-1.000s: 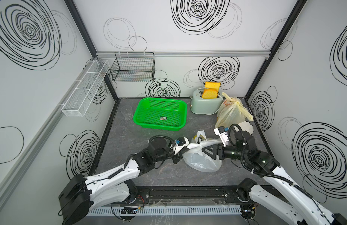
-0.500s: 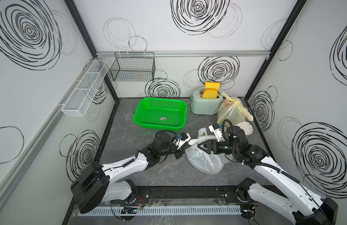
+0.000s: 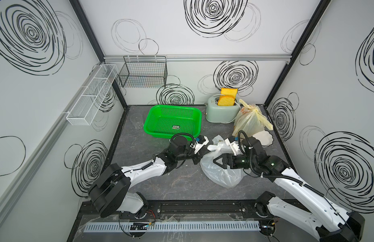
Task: Place the pineapple into a plastic bag & tie a knot
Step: Tie the plastic bag at the center of the board.
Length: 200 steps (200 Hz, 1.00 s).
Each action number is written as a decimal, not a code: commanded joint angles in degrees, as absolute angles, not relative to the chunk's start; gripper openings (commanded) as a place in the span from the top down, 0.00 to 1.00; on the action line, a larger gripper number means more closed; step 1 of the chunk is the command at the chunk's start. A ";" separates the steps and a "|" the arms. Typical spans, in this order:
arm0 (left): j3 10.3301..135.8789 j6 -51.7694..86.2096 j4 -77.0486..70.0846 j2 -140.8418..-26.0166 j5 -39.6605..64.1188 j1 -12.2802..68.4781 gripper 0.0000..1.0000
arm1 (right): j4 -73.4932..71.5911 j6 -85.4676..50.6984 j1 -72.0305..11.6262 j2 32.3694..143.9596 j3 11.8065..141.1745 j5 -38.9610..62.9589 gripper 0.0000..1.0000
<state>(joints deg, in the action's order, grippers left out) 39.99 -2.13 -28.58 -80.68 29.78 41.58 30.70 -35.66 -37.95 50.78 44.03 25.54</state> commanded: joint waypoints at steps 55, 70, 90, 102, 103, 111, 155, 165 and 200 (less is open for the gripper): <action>41.82 -0.71 -31.97 -81.74 31.99 41.13 1.00 | 40.07 -34.66 -56.75 57.73 50.67 -11.88 0.27; 41.84 -0.75 -31.99 -81.74 31.99 41.11 1.00 | 39.48 -35.21 -58.15 58.82 51.48 -15.75 0.30; 41.81 -0.72 -31.99 -81.85 31.99 41.00 1.00 | 39.64 -35.57 -58.84 61.90 52.54 -18.99 0.32; 41.79 -0.72 -31.93 -81.84 31.99 41.06 1.00 | 40.04 -35.96 -59.14 64.00 53.21 -20.69 0.33; 41.81 -0.76 -31.96 -81.88 31.99 41.10 1.00 | 40.06 -35.95 -59.23 64.17 53.24 -20.93 0.33; 41.75 -0.73 -32.00 -81.91 32.07 40.97 1.00 | 40.39 -36.44 -59.53 65.39 53.90 -22.55 0.33; 41.83 -0.98 -31.69 -81.85 32.17 41.00 1.00 | 42.34 -37.63 -61.07 70.74 57.25 -29.07 0.37; 41.79 -1.00 -31.81 -81.89 32.17 40.91 1.00 | 42.73 -37.77 -61.17 71.72 57.48 -29.82 0.39; 41.92 -0.97 -31.73 -81.93 32.08 40.96 1.00 | 43.50 -38.48 -61.26 73.12 57.54 -31.50 0.52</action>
<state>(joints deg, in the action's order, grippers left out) 40.10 -1.43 -28.73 -81.34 31.05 41.45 40.58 -36.80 -60.82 72.38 56.21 -27.40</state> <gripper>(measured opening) 0.054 0.511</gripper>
